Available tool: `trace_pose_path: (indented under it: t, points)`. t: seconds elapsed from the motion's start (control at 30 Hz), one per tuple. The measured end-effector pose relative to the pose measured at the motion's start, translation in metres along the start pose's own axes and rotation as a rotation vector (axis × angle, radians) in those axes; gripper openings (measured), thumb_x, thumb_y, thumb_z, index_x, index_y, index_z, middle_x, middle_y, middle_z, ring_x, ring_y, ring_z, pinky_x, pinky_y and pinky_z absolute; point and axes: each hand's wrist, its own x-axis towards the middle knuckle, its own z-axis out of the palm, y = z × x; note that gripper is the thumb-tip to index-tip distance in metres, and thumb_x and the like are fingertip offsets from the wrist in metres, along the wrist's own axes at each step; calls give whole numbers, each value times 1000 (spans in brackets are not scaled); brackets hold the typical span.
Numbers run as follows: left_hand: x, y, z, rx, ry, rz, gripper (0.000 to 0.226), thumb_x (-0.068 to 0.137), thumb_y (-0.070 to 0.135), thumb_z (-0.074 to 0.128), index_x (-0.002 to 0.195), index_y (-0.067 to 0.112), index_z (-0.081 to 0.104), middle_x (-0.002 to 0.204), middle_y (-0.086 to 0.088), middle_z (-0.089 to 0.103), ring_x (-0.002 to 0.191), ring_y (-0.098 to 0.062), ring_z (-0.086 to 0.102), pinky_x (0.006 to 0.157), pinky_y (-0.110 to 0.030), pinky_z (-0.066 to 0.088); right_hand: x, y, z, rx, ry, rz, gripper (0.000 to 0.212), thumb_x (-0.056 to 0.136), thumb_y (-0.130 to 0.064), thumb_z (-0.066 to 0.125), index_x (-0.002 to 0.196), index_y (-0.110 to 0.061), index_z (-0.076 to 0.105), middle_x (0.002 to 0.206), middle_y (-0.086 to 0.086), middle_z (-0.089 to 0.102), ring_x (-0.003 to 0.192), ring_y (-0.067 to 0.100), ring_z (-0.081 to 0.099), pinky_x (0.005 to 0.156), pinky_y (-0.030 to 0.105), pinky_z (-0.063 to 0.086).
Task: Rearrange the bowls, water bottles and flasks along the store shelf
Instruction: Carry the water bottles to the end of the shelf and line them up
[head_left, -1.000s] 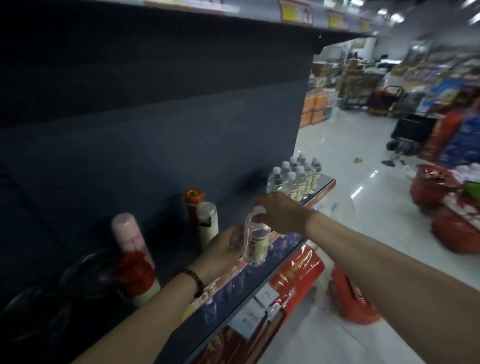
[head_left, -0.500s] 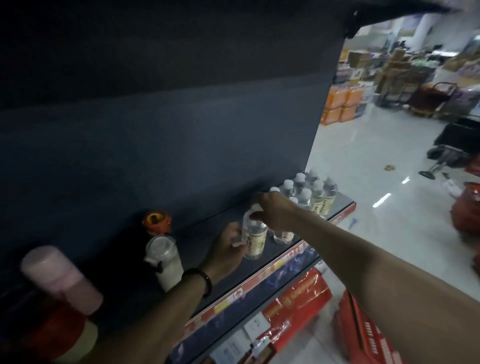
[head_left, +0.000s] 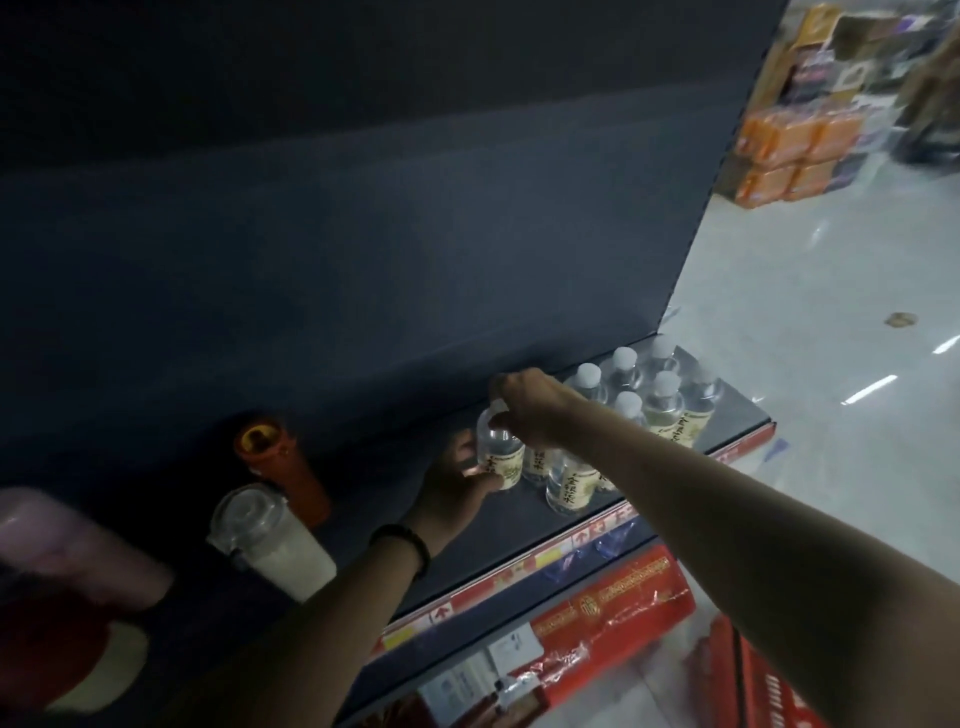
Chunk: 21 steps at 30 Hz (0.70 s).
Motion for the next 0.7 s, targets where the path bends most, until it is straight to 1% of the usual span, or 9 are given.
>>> trace_pose_path:
  t: [0.13,0.23,0.27,0.33,0.4,0.47,0.53,0.6,0.7]
  points:
    - [6,1,9,8,-13,-8,47,89,5,77,115,40,58,122,12,71,108,-6,69,83,-31,59,6,6,1,24,-36,-13,30,104,-28,67,129,-10,63,115,10,69,93,21,66,72,32,50]
    - [7,-3,12,-8,-9,-20,55,92,4,74,131,34,52,118,21,61,104,4,63,78,-20,53,8,8,5,38,-26,-4,33,104,-30,68,129,-9,62,117,12,69,100,25,69,84,40,60]
    - [7,-4,13,-14,-7,-24,60,92,3,74,139,30,49,121,19,60,103,5,62,77,-18,52,8,8,6,41,-15,-2,33,103,-31,68,128,-9,63,117,12,69,100,25,69,85,41,60]
    - [7,-8,15,-27,-6,-24,67,92,2,74,147,27,46,129,13,60,105,6,62,79,-16,53,8,9,9,53,4,3,32,103,-30,69,126,-9,63,116,12,69,96,24,66,78,37,55]
    - [6,-8,15,-43,-8,-27,67,91,2,74,147,27,47,133,12,59,108,4,62,84,-22,56,7,9,10,68,9,13,32,103,-30,69,126,-9,63,115,12,69,95,25,66,75,36,51]
    - [6,-6,14,-54,-11,-30,69,88,4,75,148,27,48,142,7,59,114,-1,64,97,-36,60,7,10,11,78,10,17,32,102,-31,70,125,-10,63,115,12,69,100,28,68,75,37,51]
    - [8,-4,10,-51,-31,-32,72,85,11,77,148,30,48,148,4,58,121,-9,65,106,-47,58,5,9,9,81,6,30,32,101,-34,70,123,-11,64,116,11,70,100,27,68,77,37,53]
    - [8,-3,5,-26,-59,-37,71,87,16,78,150,29,47,149,5,57,126,-12,63,108,-49,57,1,7,3,74,14,36,35,102,-38,69,125,-13,65,118,12,69,98,26,67,78,39,55]
    - [-1,-3,-4,96,-76,-16,58,95,23,76,144,31,46,141,6,54,125,-12,59,109,-46,55,-9,-2,-8,3,96,21,45,102,-42,66,138,-15,58,129,14,63,111,35,68,89,46,58]
